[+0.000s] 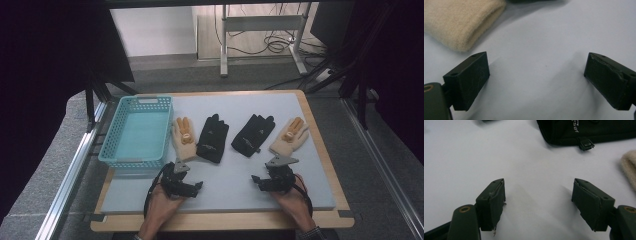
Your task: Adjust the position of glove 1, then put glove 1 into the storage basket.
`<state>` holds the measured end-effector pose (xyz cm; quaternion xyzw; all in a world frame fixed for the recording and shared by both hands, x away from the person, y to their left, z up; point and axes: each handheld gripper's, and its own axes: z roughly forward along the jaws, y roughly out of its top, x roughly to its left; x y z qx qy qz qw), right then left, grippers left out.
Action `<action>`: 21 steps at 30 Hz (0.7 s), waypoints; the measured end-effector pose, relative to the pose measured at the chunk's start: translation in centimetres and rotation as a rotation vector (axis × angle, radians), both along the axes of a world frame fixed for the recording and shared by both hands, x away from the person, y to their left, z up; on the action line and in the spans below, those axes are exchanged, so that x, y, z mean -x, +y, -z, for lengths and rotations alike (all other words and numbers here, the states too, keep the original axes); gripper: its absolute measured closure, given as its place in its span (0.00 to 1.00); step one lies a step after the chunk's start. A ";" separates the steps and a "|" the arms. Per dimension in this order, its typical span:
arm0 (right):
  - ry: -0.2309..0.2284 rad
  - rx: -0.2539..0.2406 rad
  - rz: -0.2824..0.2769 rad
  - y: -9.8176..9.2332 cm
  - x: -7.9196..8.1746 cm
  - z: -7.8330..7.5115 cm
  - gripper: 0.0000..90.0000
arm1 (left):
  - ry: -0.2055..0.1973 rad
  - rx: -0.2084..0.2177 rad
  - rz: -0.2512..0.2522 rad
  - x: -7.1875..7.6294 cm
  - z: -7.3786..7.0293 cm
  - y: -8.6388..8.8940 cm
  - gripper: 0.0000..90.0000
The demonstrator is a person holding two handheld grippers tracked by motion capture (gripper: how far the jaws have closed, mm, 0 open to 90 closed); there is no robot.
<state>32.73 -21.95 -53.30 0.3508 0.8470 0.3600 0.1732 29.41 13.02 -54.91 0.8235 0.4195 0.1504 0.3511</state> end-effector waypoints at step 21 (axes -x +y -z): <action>0.003 0.010 0.000 0.1 0.0 0.0 0.22 | -0.003 -0.002 0.000 0.1 0.0 0.1 0.08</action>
